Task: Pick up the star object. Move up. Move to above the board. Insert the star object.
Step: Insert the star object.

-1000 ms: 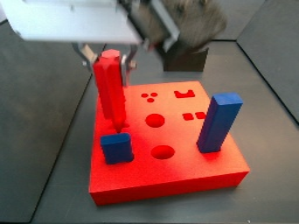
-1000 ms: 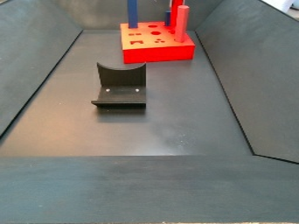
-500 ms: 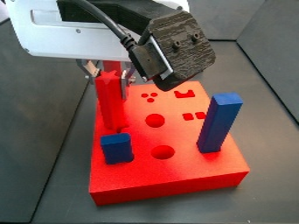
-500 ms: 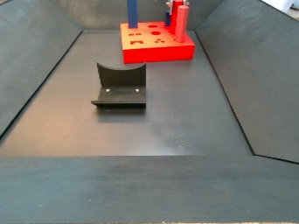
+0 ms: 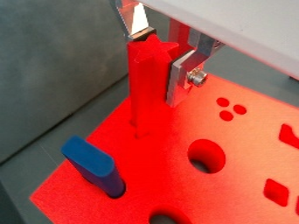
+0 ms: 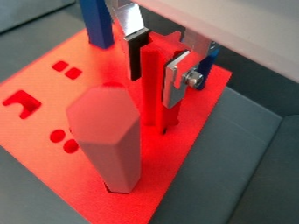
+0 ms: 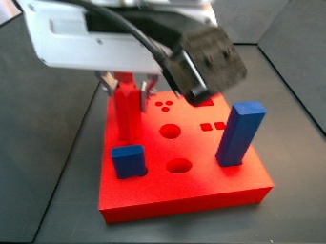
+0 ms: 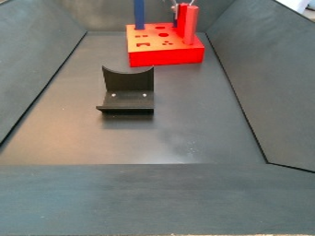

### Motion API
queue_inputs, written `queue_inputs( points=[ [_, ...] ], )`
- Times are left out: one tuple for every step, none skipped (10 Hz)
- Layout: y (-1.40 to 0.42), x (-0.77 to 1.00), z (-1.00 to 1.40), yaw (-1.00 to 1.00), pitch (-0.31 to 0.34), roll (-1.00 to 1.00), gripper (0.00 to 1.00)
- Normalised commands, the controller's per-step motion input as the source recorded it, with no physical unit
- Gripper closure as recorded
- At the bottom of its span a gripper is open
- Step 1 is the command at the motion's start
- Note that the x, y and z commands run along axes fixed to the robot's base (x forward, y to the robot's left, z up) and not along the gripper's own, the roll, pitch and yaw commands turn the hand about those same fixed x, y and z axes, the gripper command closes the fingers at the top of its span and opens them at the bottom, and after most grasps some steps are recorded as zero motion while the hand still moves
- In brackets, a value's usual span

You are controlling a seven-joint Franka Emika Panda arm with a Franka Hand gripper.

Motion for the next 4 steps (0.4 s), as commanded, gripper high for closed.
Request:
queue_inputs(
  points=[
    [0.0, 0.0, -0.54, 0.0, -0.046, 0.04, 1.0],
    [0.0, -0.01, -0.57, 0.0, -0.04, 0.07, 1.0],
    [0.0, 0.0, -0.75, 0.0, -0.047, 0.03, 1.0],
    [0.0, 0.0, 0.0, 0.0, 0.0, 0.0, 1.0]
  ],
)
